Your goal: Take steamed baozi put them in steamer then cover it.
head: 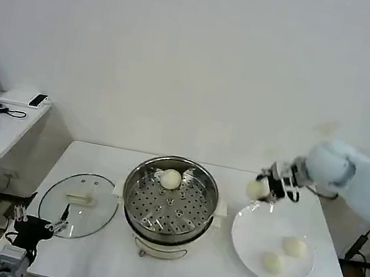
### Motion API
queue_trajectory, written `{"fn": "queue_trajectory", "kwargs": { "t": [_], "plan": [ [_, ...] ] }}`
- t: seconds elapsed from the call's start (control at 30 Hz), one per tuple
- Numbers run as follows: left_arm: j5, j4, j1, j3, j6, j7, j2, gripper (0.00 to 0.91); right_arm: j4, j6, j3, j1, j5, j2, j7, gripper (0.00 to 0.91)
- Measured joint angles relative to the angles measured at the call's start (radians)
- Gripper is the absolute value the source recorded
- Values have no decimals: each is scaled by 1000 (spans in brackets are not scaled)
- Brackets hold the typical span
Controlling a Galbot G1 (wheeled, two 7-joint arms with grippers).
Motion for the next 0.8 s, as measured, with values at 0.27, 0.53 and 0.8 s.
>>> {"fn": "queue_trajectory", "kwargs": {
  "t": [0.27,0.53,0.8],
  "plan": [
    [-16,-2,-10,-14,1,-1,6,907,16,-91,-52,131,186,163,89,645],
    [-20,-17,-8,-24,2,-1,-12,907,-7,-211,-68,125,371,366,207,645],
    [-24,-33,-7,-33,3,-1,-33,907,-63,-308,-96,75,507,538,260,645]
  ]
}}
